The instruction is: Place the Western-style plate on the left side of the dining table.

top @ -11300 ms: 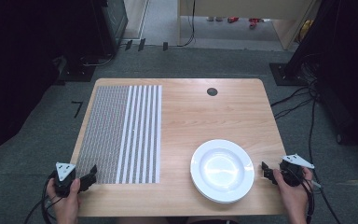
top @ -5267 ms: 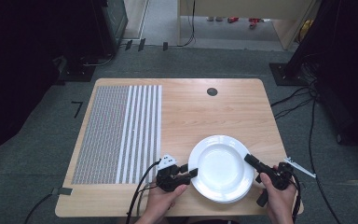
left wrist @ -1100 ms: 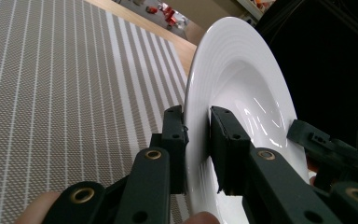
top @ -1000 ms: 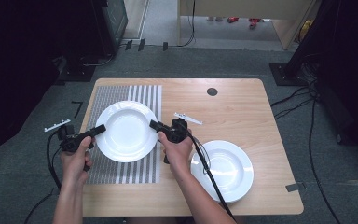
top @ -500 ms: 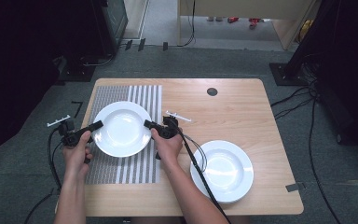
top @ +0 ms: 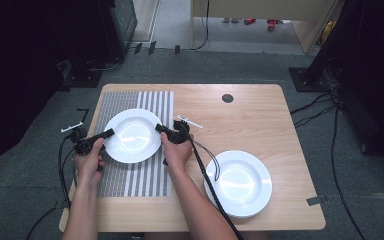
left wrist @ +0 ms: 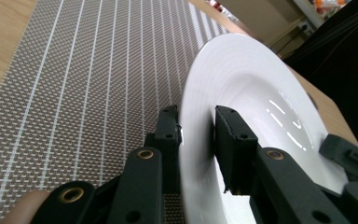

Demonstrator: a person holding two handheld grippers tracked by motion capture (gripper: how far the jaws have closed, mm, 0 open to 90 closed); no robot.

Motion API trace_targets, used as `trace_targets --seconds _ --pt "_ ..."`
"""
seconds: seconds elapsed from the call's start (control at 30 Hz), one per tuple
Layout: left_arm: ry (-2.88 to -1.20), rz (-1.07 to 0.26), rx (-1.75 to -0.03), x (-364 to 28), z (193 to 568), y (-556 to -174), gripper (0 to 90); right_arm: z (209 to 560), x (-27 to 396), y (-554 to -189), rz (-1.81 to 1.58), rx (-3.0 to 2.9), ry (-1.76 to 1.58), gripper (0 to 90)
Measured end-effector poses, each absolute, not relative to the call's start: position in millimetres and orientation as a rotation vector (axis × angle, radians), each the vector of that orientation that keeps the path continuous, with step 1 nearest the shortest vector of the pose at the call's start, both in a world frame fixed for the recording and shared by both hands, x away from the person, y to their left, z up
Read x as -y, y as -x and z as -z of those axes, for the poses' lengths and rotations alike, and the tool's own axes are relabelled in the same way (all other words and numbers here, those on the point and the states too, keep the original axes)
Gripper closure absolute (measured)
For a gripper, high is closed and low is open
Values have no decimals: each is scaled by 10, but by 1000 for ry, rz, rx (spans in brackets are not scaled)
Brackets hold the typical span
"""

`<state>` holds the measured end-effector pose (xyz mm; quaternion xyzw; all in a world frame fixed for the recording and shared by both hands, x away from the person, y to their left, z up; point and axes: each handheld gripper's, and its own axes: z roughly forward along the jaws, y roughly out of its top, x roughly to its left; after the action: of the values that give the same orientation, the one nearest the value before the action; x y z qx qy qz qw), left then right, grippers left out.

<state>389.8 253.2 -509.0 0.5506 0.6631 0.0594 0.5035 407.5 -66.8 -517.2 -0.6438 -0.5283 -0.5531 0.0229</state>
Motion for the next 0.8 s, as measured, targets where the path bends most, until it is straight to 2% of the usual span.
trace_targets --seconds 0.37,0.4,0.5,0.53,0.63,0.8 --pt "-1375 -181 -1593 -2504 5176 -3915 702 5287 645 -4128 1702 1709 2005 757" --pt "-1374 -183 -1585 -2506 5172 -3913 680 5283 645 -4130 1701 1723 2001 750" --pt "-1378 -217 -1595 -2529 5121 -3889 515 5231 661 -4130 1722 1803 2031 609" --pt "-1375 -222 -1597 -2541 5102 -3879 492 5202 679 -4129 1727 1827 2049 575" --pt "-1384 -223 -1603 -2569 5050 -3847 394 5105 761 -4114 1771 1881 2058 536" --pt "-1412 -262 -1573 -2576 4923 -3723 312 4894 932 -4029 1791 1927 2039 493"
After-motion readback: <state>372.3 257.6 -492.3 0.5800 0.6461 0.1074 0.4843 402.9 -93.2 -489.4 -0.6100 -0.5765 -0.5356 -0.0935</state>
